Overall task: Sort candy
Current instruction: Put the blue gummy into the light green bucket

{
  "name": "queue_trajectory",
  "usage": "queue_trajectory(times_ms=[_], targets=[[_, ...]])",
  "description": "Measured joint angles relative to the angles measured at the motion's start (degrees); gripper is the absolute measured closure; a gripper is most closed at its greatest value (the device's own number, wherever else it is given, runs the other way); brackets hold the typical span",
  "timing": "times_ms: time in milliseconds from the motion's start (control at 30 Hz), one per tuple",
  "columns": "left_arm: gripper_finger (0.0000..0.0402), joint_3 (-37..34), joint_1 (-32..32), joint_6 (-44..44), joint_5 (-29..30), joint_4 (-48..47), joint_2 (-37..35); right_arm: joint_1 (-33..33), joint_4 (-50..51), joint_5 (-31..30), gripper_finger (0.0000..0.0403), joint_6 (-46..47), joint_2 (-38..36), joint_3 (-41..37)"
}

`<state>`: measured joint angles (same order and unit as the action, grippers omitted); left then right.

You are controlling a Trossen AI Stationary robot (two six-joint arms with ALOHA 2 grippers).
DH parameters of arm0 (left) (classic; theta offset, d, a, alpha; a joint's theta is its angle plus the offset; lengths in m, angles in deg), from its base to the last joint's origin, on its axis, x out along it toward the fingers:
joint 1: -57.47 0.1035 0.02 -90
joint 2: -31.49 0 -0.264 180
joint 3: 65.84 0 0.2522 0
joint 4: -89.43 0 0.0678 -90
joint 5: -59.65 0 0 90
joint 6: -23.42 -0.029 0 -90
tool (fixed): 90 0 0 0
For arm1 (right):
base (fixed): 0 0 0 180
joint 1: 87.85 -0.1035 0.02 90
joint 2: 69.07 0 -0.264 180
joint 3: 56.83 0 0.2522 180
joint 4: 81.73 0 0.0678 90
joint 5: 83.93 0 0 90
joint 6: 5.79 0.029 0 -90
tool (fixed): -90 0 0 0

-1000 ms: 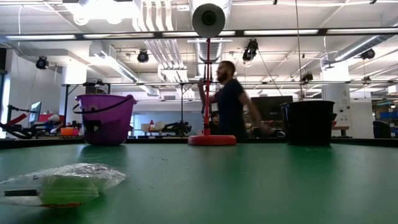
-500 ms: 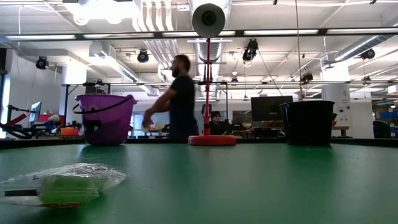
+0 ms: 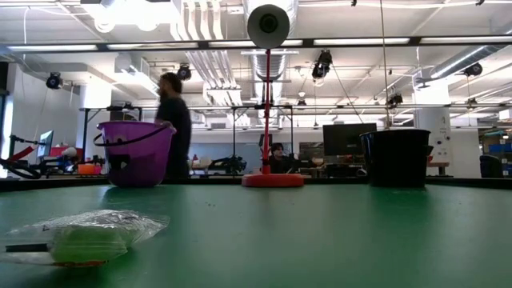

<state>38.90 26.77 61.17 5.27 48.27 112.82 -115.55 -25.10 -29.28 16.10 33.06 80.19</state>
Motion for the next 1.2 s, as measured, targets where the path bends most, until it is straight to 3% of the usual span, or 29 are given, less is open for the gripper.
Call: queue_trajectory(times_ms=[200,500,667,900,1033,1200], targets=[[0.0301,0.00,1.36,-0.63,-0.51,-0.02,0.01,0.33,0.05,-0.04,0.0392,-0.02,0.00,0.00],[0.0393,0.00,1.55,-4.82,-2.74,-0.02,0.01,0.30,0.29,-0.08,0.0392,0.38,0.04,-0.02],[0.0393,0.00,1.57,-7.36,-3.33,-0.10,0.01,0.37,0.28,0.36,0.0388,1.36,0.08,-0.02],[0.0400,0.00,1.57,-7.51,-3.61,-2.11,0.01,0.99,0.33,2.82,0.0347,1.16,0.09,-0.07],[0.0400,0.02,1.57,-5.40,-4.81,-7.91,-0.26,1.01,0.84,2.88,0.0317,1.18,0.22,-0.13],[0.0400,-0.07,1.04,1.61,-12.60,-20.25,-1.18,0.34,4.28,2.87,0.0294,1.07,-0.35,-0.10]])
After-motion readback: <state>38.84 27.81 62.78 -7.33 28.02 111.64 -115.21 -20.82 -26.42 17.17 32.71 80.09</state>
